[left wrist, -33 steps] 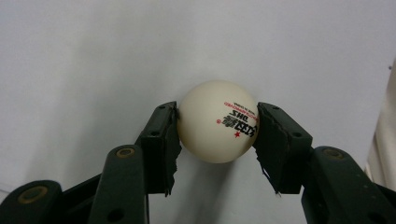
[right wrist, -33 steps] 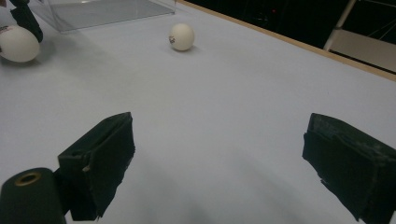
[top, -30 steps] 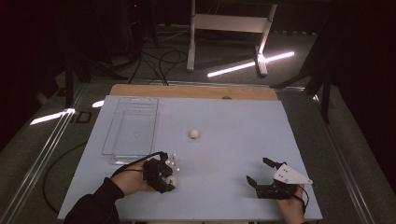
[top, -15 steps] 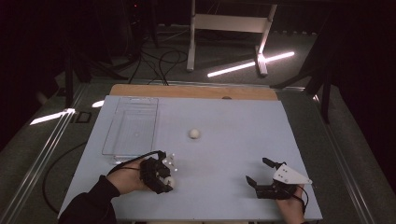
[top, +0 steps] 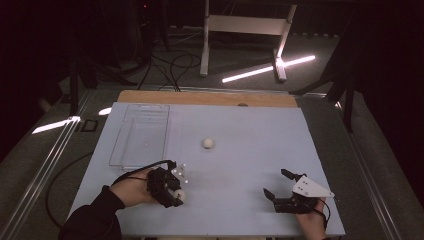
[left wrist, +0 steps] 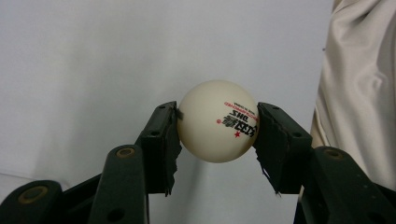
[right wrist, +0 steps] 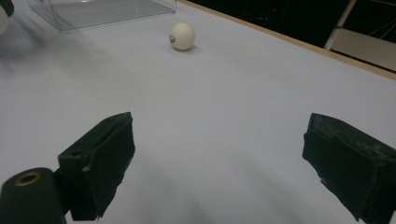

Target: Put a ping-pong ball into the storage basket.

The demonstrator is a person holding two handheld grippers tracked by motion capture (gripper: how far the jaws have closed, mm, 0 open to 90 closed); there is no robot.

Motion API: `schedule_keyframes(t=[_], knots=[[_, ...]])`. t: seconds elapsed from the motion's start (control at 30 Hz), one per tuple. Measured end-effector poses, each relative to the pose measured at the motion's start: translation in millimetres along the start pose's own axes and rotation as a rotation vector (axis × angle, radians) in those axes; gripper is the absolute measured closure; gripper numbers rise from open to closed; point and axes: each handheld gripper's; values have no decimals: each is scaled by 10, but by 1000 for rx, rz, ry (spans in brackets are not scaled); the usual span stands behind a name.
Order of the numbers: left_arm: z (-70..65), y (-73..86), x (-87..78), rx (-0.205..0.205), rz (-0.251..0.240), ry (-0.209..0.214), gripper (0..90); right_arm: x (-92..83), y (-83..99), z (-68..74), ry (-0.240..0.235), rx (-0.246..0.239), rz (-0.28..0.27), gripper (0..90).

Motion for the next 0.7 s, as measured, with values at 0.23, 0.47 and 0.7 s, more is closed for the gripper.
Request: schedule_keyframes(t=[0.23,0.47,0.7], knots=[[-12,-35,-65,17,11,-8,521,5,-2,13,-2,-1,3,93],[-11,-60,-185,24,-13,-3,521,2,-1,6,-3,-1,1,93],[-13,-84,-275,37,-13,-4,521,4,-2,9,-4,0,1,93]])
Point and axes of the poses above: each handheld gripper's, and its own axes: x roughly forward along the jaws, y roughly out of its underside, z roughly to its left, and after that the axes turned 5 degrees about z, right-handed
